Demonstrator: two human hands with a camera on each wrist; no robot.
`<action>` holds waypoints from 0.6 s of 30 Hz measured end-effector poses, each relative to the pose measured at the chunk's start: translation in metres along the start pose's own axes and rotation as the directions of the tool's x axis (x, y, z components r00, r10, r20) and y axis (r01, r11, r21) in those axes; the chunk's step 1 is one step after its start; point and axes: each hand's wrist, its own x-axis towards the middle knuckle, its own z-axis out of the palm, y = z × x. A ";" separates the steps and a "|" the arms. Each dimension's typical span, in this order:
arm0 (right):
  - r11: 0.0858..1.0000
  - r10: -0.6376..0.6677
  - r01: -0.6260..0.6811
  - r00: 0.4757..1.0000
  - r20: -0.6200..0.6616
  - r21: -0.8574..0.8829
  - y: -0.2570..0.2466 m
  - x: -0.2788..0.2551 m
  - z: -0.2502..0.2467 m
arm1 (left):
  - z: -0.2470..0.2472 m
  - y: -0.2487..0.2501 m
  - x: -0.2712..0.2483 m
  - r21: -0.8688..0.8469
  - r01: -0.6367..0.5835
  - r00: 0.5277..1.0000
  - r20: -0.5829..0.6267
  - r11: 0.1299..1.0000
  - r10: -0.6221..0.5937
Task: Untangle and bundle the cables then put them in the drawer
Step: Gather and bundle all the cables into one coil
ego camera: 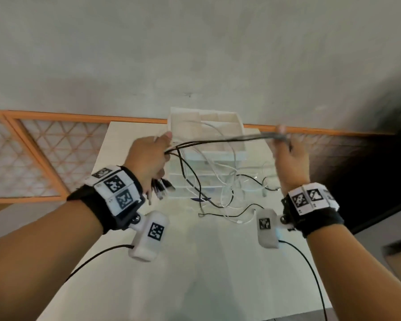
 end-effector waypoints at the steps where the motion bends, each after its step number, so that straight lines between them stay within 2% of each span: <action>1: 0.967 0.096 -0.074 0.992 0.079 -0.245 0.022 -0.004 -0.002 | -0.004 0.007 0.000 -0.075 -0.030 0.999 -0.013 0.997 0.029; 2: 0.890 0.179 -0.099 0.973 0.143 -0.444 0.044 -0.007 -0.002 | -0.007 0.014 -0.002 -0.141 -0.059 0.998 -0.013 0.988 0.058; 3: 0.831 0.223 -0.088 0.957 0.185 -0.549 0.062 -0.010 -0.002 | -0.008 0.020 -0.004 -0.184 -0.087 0.996 0.000 0.979 0.089; 5: 0.827 0.234 -0.119 0.961 0.144 -0.549 0.081 -0.011 -0.001 | -0.004 0.024 -0.009 -0.190 -0.119 0.989 0.059 0.975 0.132; 7: 0.909 0.226 -0.193 0.973 0.049 -0.369 0.074 -0.005 0.000 | 0.001 0.019 -0.012 -0.091 -0.103 0.985 0.126 0.990 0.115; 9: 0.977 0.211 -0.211 0.977 0.025 -0.022 0.047 0.002 -0.002 | 0.005 0.008 -0.012 0.105 -0.059 0.983 0.181 0.993 0.039; 10: 0.975 0.169 -0.175 0.984 0.050 0.139 0.029 0.005 -0.002 | 0.007 -0.001 -0.010 0.236 -0.037 0.980 0.197 0.971 -0.011; 13: 0.931 -0.077 0.033 0.991 0.109 0.364 -0.024 0.004 0.003 | 0.012 -0.033 -0.002 0.588 -0.013 0.966 0.215 0.809 -0.141; 15: 0.915 -0.308 0.277 0.949 0.065 0.294 -0.045 -0.003 0.005 | 0.014 -0.053 0.004 0.686 -0.009 0.964 0.200 0.728 -0.176; 16: 0.885 -0.443 0.436 0.897 0.005 0.160 -0.052 -0.008 0.003 | 0.012 -0.060 0.007 0.707 0.007 0.967 0.175 0.708 -0.184; 17: 0.819 -0.573 0.574 0.819 -0.041 0.022 -0.051 -0.010 -0.001 | 0.009 -0.065 0.009 0.703 0.039 0.971 0.140 0.710 -0.192; 18: 0.744 -0.668 0.663 0.742 -0.057 -0.089 -0.047 -0.012 -0.005 | 0.005 -0.069 0.012 0.662 0.089 0.974 0.100 0.744 -0.205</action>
